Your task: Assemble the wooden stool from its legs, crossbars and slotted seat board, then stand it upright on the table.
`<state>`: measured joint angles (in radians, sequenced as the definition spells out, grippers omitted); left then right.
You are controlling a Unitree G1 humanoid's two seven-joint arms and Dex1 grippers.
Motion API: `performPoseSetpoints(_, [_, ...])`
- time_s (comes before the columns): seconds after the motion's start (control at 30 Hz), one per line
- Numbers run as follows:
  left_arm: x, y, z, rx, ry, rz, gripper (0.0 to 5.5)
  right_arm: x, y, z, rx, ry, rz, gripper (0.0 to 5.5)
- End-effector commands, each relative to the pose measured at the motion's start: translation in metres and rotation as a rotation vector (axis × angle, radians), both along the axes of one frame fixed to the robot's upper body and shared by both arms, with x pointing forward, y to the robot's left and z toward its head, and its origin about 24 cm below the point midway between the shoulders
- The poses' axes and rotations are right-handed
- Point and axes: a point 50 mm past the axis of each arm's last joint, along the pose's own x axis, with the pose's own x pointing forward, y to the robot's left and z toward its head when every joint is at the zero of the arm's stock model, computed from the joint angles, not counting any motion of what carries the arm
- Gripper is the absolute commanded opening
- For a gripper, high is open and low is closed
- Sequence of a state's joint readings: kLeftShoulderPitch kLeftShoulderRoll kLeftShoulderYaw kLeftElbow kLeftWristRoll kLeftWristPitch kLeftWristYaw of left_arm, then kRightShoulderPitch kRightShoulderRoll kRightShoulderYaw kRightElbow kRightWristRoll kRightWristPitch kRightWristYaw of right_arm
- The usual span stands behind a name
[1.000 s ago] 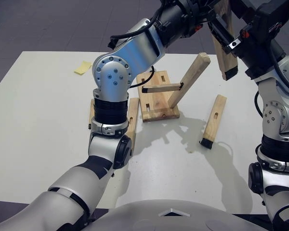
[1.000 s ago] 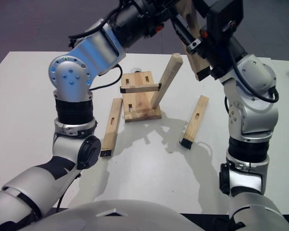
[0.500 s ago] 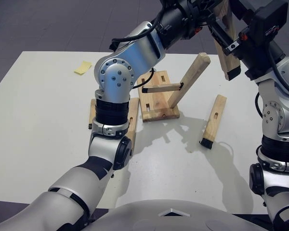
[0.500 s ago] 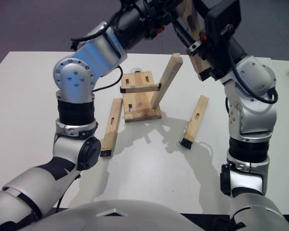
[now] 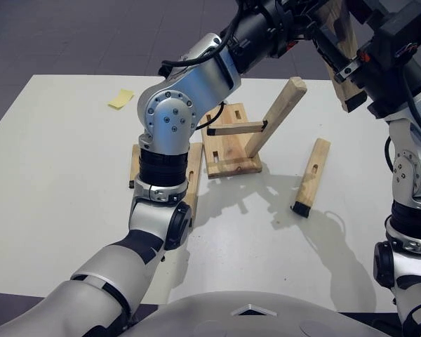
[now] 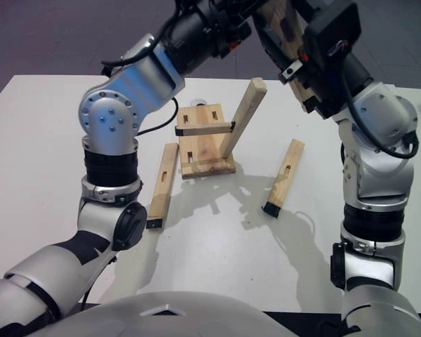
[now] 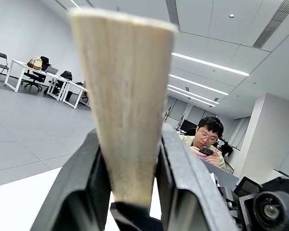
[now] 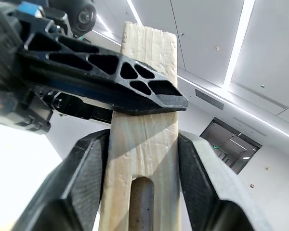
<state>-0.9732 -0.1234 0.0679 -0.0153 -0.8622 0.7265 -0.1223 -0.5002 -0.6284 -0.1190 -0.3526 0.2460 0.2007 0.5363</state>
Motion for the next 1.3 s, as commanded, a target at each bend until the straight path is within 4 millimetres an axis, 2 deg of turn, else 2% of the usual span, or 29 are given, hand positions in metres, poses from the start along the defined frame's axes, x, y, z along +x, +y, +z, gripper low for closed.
performPoseSetpoints(0.03, [0.003, 0.02, 0.011, -0.17, -0.046, 0.126, 1.0, 0.007, -0.031, -0.02, -0.051, 0.111, -0.16, 2.84])
performPoseSetpoints(0.27, [0.003, 0.022, 0.01, -0.193, -0.047, 0.138, 1.0, 0.009, -0.032, -0.022, -0.076, 0.117, -0.163, 3.97])
performPoseSetpoints(0.33, [0.004, 0.024, 0.011, -0.209, -0.053, 0.149, 1.0, 0.008, -0.036, -0.021, -0.053, 0.128, -0.162, 4.25])
performPoseSetpoints(0.4, [0.006, 0.033, 0.016, -0.218, -0.08, 0.212, 1.0, 0.003, -0.047, -0.018, 0.058, 0.15, -0.145, 4.48])
performPoseSetpoints(0.47, [0.007, 0.059, 0.03, -0.263, -0.138, 0.312, 1.0, 0.0, -0.065, -0.014, 0.219, 0.17, -0.156, 4.82])
performPoseSetpoints(0.53, [-0.001, 0.107, 0.051, -0.33, -0.242, 0.469, 1.0, 0.005, -0.094, -0.016, 0.388, 0.186, -0.288, 5.11])
performPoseSetpoints(0.6, [-0.016, 0.152, 0.063, -0.34, -0.339, 0.636, 1.0, 0.017, -0.115, -0.034, 0.438, 0.239, -0.518, 5.39])
performPoseSetpoints(0.67, [-0.026, 0.183, 0.058, -0.278, -0.357, 0.77, 1.0, 0.027, -0.114, -0.062, 0.391, 0.319, -0.632, 5.4])
performPoseSetpoints(0.73, [-0.028, 0.196, 0.037, -0.144, -0.306, 0.863, 1.0, 0.031, -0.093, -0.086, 0.297, 0.389, -0.6, 5.4])
performPoseSetpoints(0.8, [-0.027, 0.195, 0.003, 0.054, -0.224, 0.927, 1.0, 0.028, -0.07, -0.107, 0.197, 0.452, -0.533, 5.4])
performPoseSetpoints(0.87, [-0.031, 0.187, -0.033, 0.209, -0.14, 0.966, 1.0, 0.023, -0.056, -0.128, 0.106, 0.522, -0.482, 5.4])
performPoseSetpoints(0.97, [-0.04, 0.182, -0.066, 0.297, -0.039, 1.014, 1.0, 0.017, -0.048, -0.15, -0.012, 0.59, -0.471, 5.4])
performPoseSetpoints(1.07, [-0.045, 0.18, -0.082, 0.283, 0.054, 1.038, 1.0, 0.015, -0.044, -0.173, -0.136, 0.654, -0.486, 5.4])
performPoseSetpoints(1.17, [-0.047, 0.167, -0.086, 0.227, 0.105, 0.997, 1.0, 0.015, -0.038, -0.193, -0.198, 0.718, -0.469, 5.4])
performPoseSetpoints(1.3, [-0.054, 0.152, -0.096, 0.218, 0.182, 0.936, 1.0, 0.011, -0.031, -0.208, -0.298, 0.749, -0.431, 5.4])
